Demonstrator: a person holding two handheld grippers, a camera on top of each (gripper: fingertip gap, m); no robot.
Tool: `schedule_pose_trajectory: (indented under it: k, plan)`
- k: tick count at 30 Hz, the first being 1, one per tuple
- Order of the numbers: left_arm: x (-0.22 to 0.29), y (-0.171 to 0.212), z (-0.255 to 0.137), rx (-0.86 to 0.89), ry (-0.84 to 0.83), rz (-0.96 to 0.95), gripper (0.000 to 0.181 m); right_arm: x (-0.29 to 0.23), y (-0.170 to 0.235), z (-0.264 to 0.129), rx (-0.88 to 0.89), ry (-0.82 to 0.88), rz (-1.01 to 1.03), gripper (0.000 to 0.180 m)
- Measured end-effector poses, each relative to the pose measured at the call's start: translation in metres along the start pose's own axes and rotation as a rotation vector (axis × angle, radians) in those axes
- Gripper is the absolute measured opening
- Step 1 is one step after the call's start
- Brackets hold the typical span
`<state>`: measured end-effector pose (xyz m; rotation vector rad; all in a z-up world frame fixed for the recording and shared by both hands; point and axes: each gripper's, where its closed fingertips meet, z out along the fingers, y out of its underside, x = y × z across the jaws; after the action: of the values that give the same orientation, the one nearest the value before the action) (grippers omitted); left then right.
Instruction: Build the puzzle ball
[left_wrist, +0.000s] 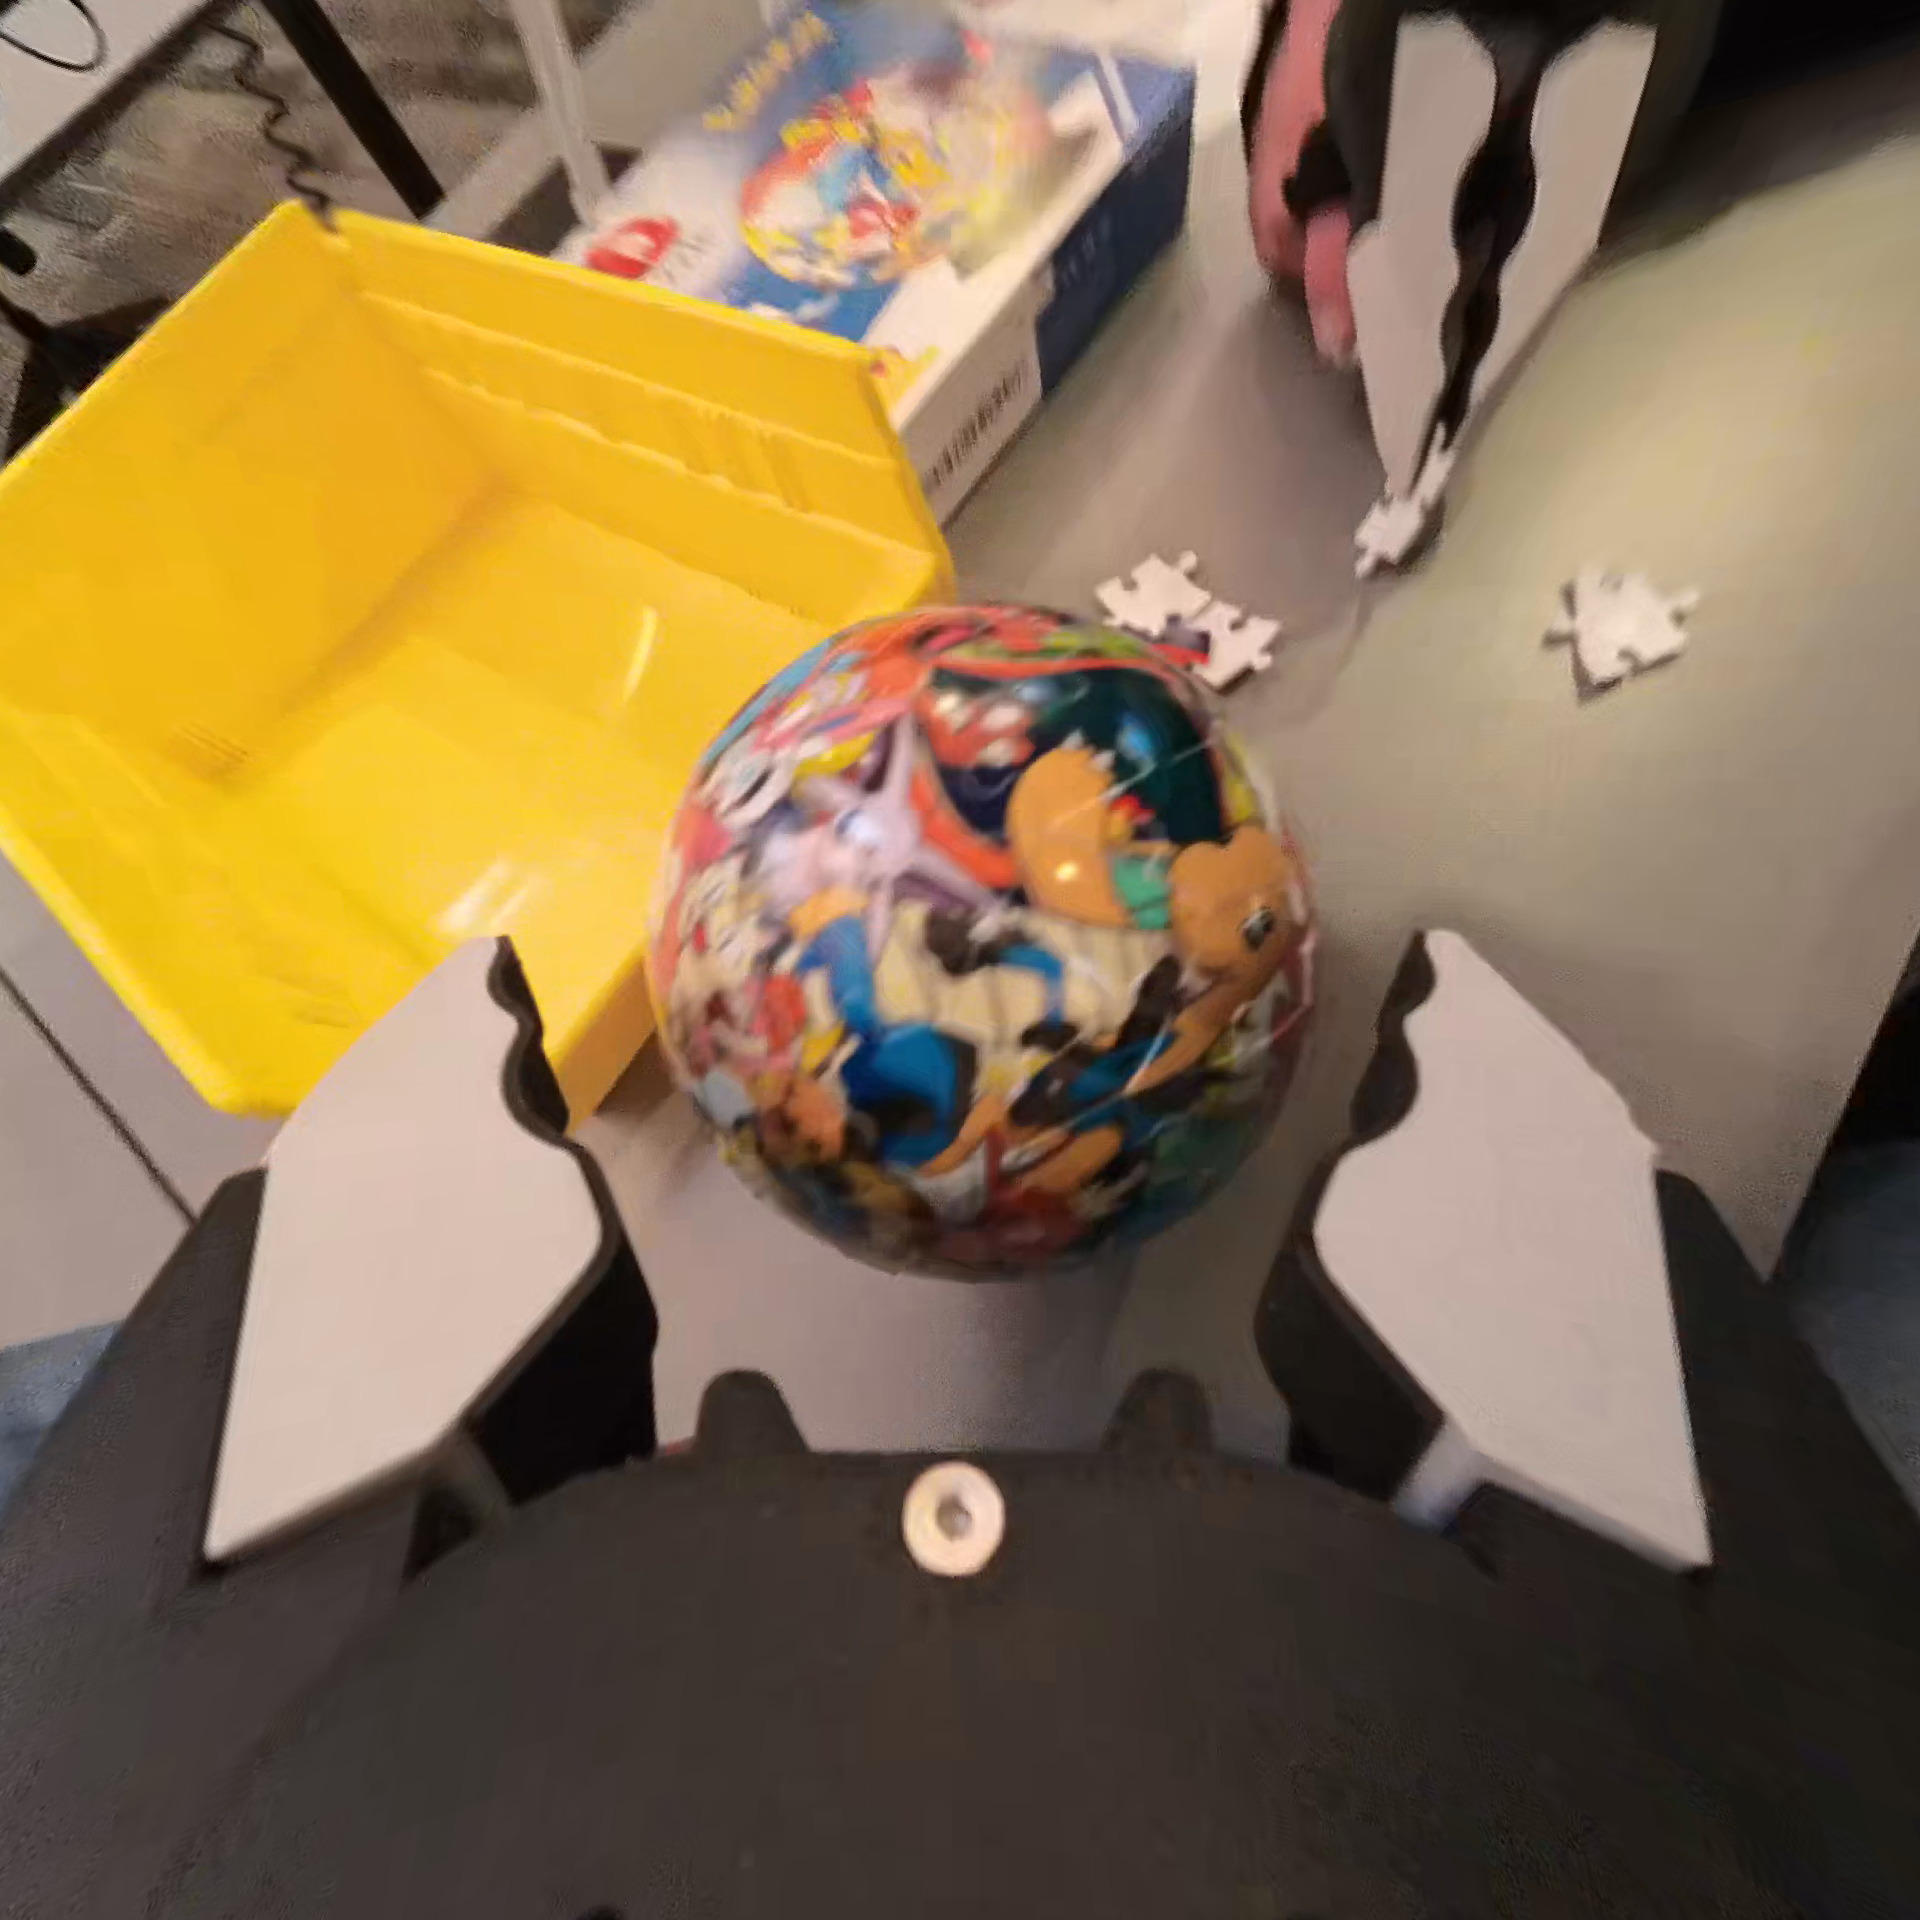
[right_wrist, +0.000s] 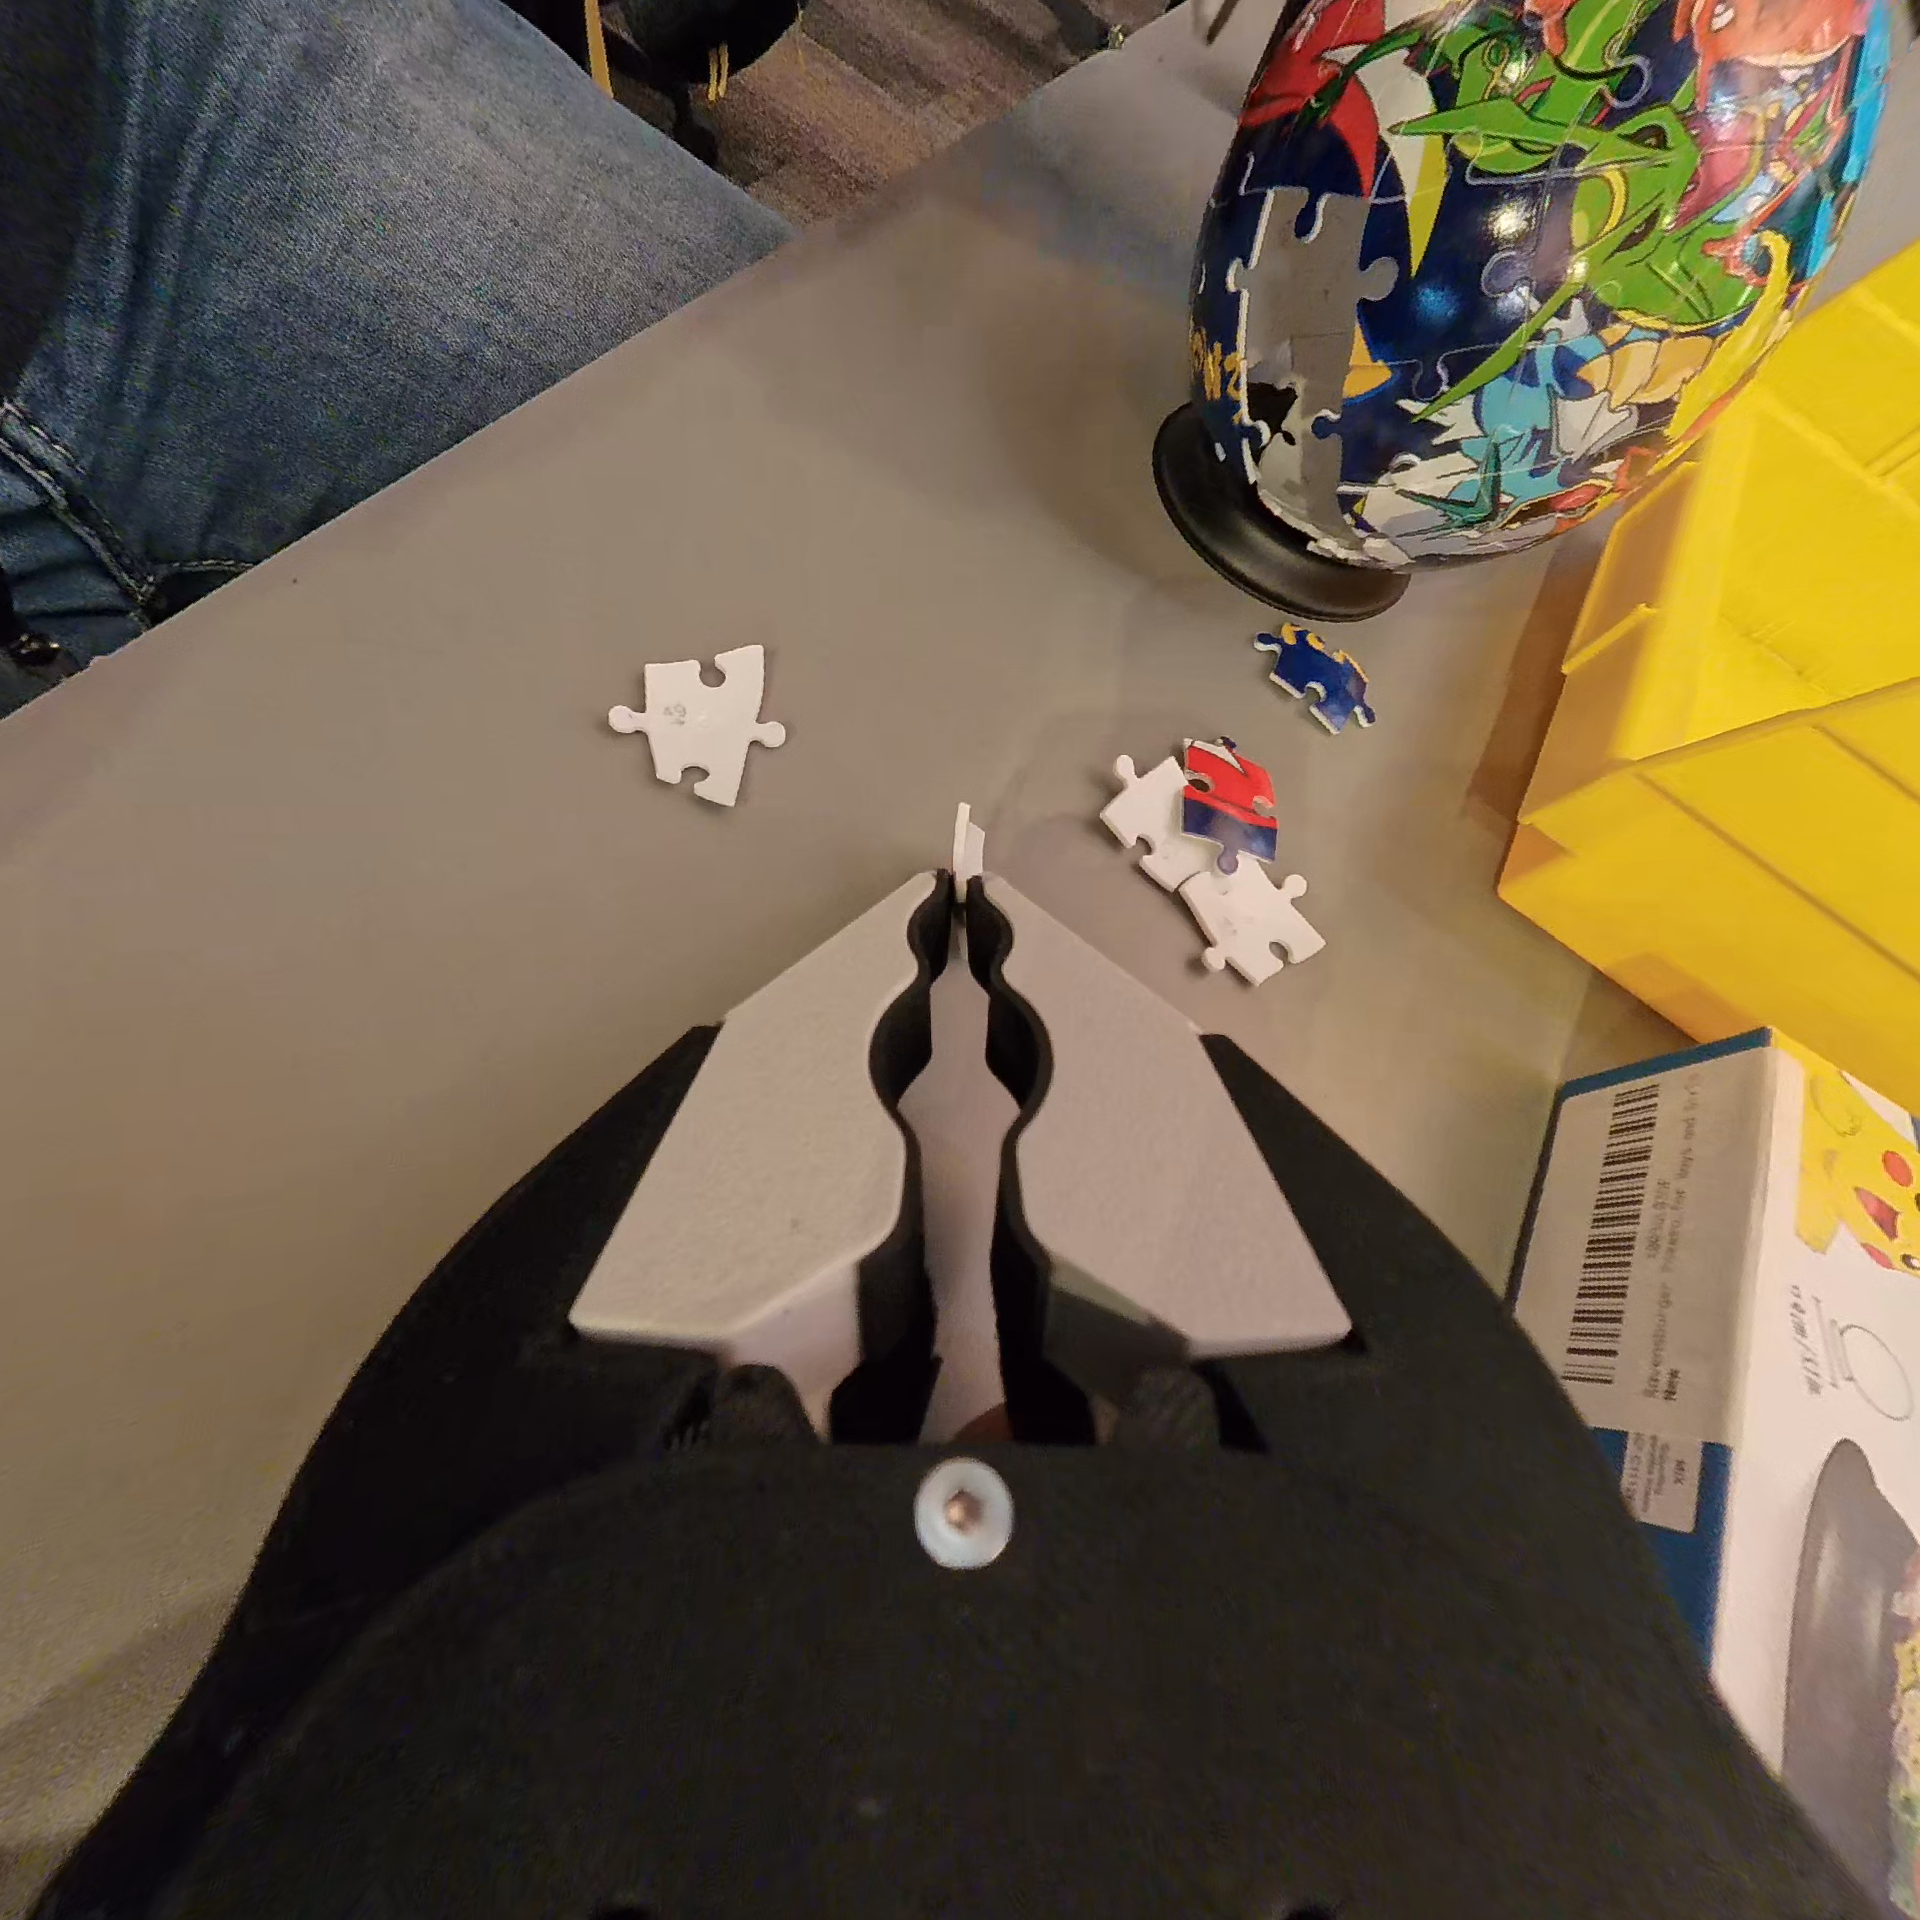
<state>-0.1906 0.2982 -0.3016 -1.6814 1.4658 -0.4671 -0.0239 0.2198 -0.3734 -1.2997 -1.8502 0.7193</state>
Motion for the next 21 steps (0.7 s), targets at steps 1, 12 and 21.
schedule_pose_trajectory:
  k: [1, 12, 21]
  plan:
    - [0.004, -0.004, 0.003, -0.043, -0.008, 0.051, 0.146, 0.0, 0.0, 0.0, 0.0, 0.0, 0.0, 0.0]
    - [0.003, 0.011, 0.02, -0.301, -0.061, 0.269, 0.136, -0.001, 0.0, 0.0, -0.003, 0.0, -0.01, 0.0]
    - [-0.004, 0.001, 0.018, -0.068, -0.054, 0.11, 0.134, -0.002, 0.0, 0.0, 0.001, -0.001, -0.006, 0.0]
